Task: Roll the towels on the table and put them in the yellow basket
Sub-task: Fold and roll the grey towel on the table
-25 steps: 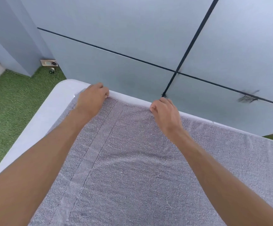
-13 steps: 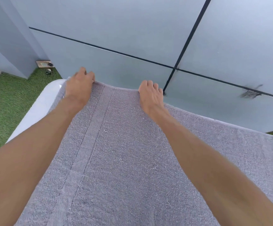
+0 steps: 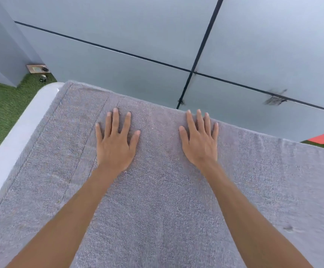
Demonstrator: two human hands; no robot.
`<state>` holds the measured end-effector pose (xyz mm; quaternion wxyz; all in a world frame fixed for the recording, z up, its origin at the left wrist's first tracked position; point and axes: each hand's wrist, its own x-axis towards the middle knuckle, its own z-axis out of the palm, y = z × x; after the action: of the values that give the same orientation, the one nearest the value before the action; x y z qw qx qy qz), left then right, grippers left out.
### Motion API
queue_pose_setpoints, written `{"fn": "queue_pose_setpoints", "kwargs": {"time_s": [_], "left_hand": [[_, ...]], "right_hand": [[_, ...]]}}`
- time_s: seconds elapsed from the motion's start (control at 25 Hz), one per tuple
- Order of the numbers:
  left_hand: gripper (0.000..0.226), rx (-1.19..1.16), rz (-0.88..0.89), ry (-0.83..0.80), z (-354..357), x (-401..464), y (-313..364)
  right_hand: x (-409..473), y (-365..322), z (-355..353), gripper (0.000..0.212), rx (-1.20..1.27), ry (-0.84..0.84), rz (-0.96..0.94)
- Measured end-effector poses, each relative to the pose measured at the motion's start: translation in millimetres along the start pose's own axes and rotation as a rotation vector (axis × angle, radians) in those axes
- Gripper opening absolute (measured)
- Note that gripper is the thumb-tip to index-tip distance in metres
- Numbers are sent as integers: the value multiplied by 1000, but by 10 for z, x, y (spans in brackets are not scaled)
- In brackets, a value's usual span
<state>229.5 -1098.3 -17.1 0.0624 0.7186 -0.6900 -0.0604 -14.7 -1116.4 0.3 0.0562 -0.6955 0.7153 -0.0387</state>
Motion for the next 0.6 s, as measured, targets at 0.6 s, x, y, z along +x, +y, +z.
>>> {"fn": "queue_pose_setpoints", "kwargs": {"time_s": [0.6], "left_hand": [[67, 44, 14, -56, 29, -813, 459]], "right_hand": [[-684, 455, -42, 63, -14, -39, -25]]}}
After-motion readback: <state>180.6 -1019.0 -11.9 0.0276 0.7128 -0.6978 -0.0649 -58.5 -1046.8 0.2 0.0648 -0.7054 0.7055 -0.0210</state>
